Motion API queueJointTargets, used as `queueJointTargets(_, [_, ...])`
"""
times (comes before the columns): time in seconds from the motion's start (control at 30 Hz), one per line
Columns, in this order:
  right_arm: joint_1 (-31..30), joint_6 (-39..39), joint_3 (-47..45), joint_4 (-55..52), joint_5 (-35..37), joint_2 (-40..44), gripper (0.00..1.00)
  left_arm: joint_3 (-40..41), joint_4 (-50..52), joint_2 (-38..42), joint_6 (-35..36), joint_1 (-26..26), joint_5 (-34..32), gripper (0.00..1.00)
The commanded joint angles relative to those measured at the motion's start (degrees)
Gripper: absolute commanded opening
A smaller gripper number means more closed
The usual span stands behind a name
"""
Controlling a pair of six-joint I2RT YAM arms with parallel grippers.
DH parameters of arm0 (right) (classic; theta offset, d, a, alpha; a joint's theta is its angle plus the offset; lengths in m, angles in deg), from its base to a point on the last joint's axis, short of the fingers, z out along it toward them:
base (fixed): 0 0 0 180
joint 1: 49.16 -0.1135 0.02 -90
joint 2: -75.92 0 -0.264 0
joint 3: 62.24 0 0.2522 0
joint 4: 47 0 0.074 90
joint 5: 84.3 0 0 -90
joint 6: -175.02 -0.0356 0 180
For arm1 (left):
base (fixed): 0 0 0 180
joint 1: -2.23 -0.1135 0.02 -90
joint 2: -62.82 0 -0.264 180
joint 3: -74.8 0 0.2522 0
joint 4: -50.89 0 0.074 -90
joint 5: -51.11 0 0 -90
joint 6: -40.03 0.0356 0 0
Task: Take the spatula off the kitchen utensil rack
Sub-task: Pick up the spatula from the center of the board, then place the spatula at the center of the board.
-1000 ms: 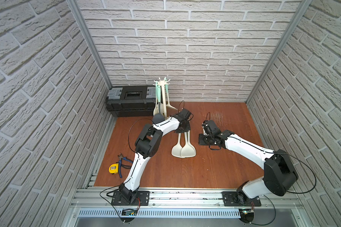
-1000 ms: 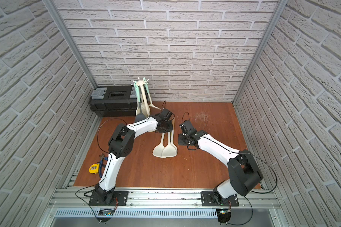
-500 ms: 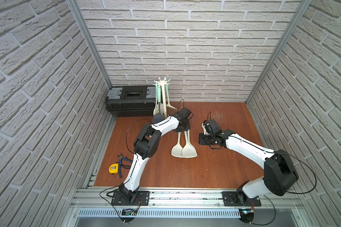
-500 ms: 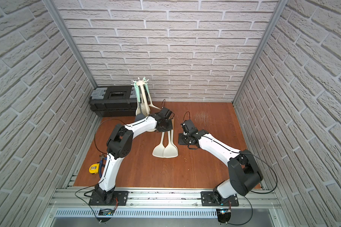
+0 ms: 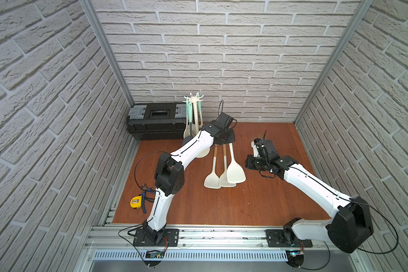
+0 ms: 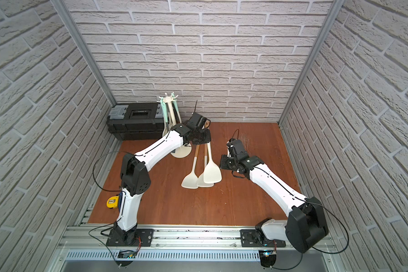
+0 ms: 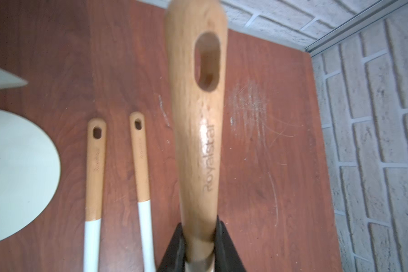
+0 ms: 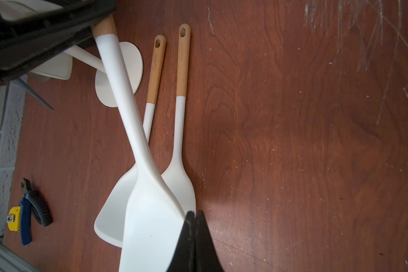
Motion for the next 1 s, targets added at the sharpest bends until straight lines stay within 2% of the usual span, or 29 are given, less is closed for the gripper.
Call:
queueJointTargets(0.0, [1.32, 0.88, -2.29, -1.88, 0.96, 4.28, 0.03, -5.07, 3.29, -4.77, 1.18, 2.50, 1.78, 0.00])
queueJointTargets(0.17, [2.78, 1.40, -5.10, -3.70, 2.30, 8.58, 0.03, -12.04, 6.21, -11.44, 2.31, 4.53, 2.30, 0.00])
queueJointTargets(0.57, [3.48, 1.07, -9.49, -3.97, 1.82, 11.12, 0.03, -17.04, 2.57, -21.93, -0.53, 4.56, 3.58, 0.00])
queueJointTargets(0.8, [3.58, 1.62, -9.55, -3.79, 1.97, 10.77, 0.03, -16.80, 1.11, -22.05, -1.54, 4.56, 5.56, 0.00])
queueJointTargets(0.97, [3.65, 1.86, -9.64, -3.53, 1.55, 9.42, 0.03, -18.60, 2.40, -23.01, 1.36, 4.30, 3.97, 0.00])
